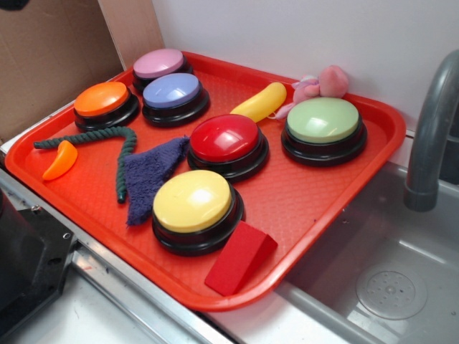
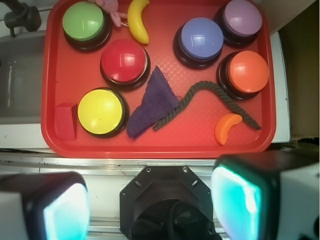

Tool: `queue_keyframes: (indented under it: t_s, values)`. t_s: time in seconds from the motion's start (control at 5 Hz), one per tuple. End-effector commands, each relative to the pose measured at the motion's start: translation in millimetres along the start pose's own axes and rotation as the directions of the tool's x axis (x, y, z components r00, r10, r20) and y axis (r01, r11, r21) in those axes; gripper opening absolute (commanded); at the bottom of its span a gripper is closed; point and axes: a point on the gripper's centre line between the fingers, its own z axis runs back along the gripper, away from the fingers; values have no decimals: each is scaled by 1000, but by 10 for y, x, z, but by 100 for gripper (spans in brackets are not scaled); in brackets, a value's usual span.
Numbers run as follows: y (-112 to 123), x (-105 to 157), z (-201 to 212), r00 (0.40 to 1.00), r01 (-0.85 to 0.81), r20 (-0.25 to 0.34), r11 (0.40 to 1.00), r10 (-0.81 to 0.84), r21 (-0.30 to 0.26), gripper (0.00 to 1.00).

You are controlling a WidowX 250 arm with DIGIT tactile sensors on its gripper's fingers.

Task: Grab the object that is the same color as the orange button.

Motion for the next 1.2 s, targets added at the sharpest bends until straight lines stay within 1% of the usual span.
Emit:
queue_keyframes:
  t_s: [0.0, 0.2, 0.4, 0.6, 0.8, 1.0]
  values:
    - [0, 0, 0, 1000, 0, 0, 1000, 0, 0, 100]
    - [158, 25, -60, 998, -57, 23, 998, 57, 12, 100]
    - [371, 50, -235, 989, -138, 53, 990, 140, -34, 100]
    - [626, 77, -488, 961, -272, 46, 962, 273, -20, 100]
    - [936, 41, -785, 918, -392, 46, 919, 393, -43, 100]
    - [1150, 20, -1040, 891, -453, 43, 891, 452, 27, 100]
